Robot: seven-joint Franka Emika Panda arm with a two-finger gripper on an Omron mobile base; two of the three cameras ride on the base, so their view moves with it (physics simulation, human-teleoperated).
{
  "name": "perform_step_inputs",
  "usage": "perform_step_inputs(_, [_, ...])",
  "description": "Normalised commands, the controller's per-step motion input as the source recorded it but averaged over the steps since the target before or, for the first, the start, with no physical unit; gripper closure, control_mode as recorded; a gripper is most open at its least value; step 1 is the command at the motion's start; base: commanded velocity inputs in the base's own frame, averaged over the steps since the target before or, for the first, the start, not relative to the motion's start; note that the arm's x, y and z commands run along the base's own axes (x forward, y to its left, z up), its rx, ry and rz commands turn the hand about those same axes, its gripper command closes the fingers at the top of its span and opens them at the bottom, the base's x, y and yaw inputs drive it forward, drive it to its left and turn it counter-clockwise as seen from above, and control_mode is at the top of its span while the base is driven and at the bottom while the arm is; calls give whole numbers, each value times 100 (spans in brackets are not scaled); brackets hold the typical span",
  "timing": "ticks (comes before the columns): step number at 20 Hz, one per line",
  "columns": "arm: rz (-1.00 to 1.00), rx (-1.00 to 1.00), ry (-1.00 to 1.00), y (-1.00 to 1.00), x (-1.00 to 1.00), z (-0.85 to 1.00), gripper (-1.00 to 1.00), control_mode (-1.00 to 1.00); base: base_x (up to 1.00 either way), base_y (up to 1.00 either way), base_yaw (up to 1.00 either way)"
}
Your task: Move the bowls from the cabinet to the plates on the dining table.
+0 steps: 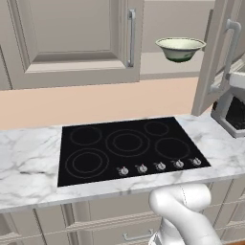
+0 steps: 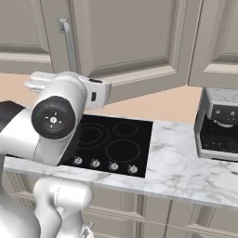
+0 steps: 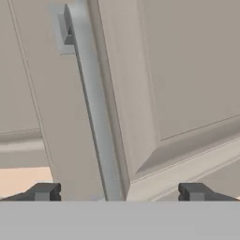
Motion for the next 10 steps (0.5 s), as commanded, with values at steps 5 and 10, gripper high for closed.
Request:
perform_step_inputs(5, [18, -2, -1, 14, -67, 0, -100, -100, 0, 0, 0])
perform_step_inputs(10, [15, -16, 4, 57, -81, -4, -100, -100, 0, 0, 0])
